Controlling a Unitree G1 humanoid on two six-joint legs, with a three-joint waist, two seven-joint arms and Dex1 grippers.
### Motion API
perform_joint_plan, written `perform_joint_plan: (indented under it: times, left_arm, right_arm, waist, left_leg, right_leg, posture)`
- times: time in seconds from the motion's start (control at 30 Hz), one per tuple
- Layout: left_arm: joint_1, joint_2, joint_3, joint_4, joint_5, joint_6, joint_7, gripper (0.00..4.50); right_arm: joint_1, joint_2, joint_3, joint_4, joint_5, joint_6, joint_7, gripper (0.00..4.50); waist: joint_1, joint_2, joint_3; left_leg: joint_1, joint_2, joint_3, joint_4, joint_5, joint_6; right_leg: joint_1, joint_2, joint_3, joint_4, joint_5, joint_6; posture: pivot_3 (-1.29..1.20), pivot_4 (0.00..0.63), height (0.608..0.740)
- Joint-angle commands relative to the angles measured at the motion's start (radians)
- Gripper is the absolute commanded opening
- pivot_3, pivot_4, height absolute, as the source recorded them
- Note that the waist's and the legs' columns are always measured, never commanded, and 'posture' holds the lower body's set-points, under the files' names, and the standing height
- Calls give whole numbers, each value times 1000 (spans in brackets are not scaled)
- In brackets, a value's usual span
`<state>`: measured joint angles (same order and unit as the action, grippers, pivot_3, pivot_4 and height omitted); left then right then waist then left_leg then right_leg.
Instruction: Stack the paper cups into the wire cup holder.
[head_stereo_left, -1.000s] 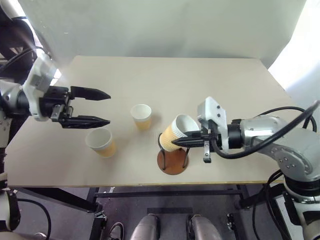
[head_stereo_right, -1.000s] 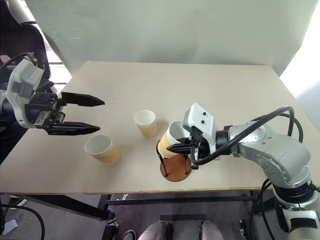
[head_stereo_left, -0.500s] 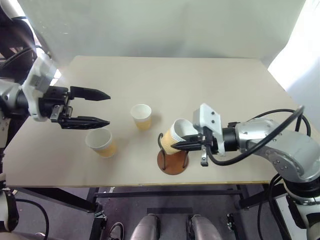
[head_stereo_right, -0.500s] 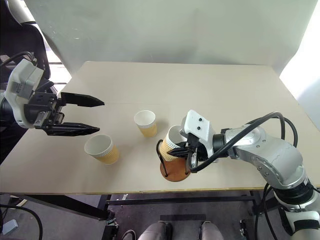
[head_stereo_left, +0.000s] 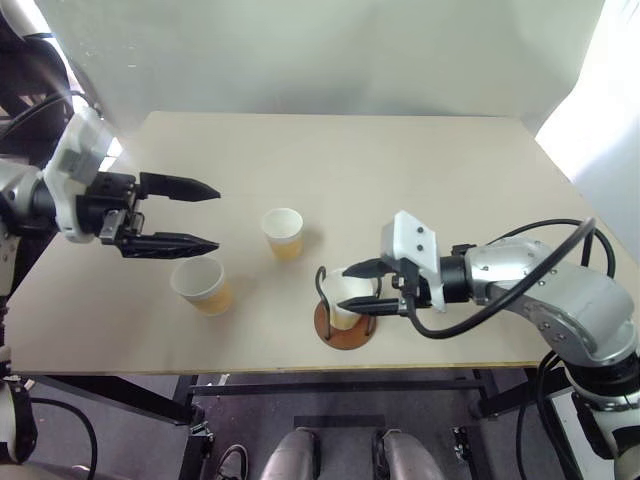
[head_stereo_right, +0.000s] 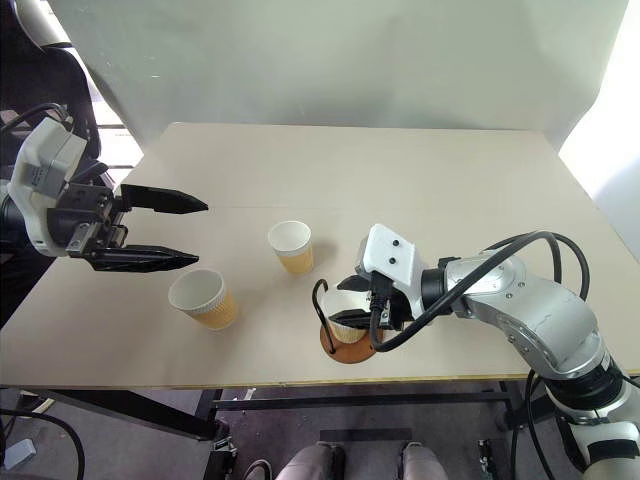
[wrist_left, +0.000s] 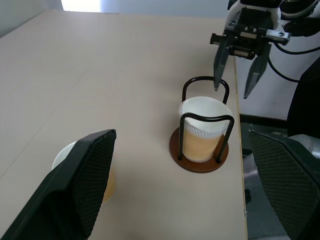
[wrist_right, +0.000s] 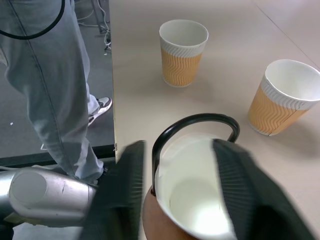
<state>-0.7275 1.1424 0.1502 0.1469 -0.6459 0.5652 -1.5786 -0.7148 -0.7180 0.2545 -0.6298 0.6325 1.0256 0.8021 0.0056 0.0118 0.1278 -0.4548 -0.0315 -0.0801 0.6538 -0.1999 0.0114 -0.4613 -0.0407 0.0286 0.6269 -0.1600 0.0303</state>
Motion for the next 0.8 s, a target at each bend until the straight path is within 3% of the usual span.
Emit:
perform_joint_plan:
  times: [0.03, 0.23, 0.33, 0.5, 0.8]
  left_arm:
    - [-17, 32, 33, 4, -24, -12, -35, 4500]
    - [33, 71, 116, 43, -134, 59, -36, 4500]
    - [121, 133, 131, 66, -141, 45, -36, 4500]
    - [271, 252, 49, 67, -100, -109, -36, 4500]
    - [162, 313, -242, 130, 15, -321, -36, 4500]
  right_arm:
    - [-15, -48, -43, -8, -7, -24, 31, 3322]
    - [-64, -197, -252, 48, 72, -34, 123, 3322]
    - [-143, -220, -462, 108, 304, 37, 168, 3322]
    - [-212, -286, -671, 217, 608, 122, 154, 3322]
    - [-315, -352, -750, 325, 895, 84, 6, 3322]
  waist:
    - [0, 0, 0]
    - [0, 0, 0]
    - [-2, 0, 0]
    - [-3, -4, -2]
    - [2, -4, -2]
  left_leg:
    - [0, 0, 0, 0, 0, 0]
    - [-2, 0, 0, 0, -1, -1]
    - [0, 0, 0, -4, -1, -2]
    - [0, 1, 0, -9, -1, -4]
    - [0, 2, -1, -9, -4, -7]
  right_leg:
    - [0, 0, 0, 0, 0, 0]
    - [-1, 0, 0, -1, 0, 0]
    - [-2, 0, 1, -1, -1, -1]
    - [-5, 1, 0, 2, -9, -4]
    - [-6, 2, 0, 4, -11, -6]
  posture:
    - [0, 150, 740]
    - [0, 150, 740]
    - [0, 150, 740]
    - [0, 150, 740]
    - [0, 150, 740]
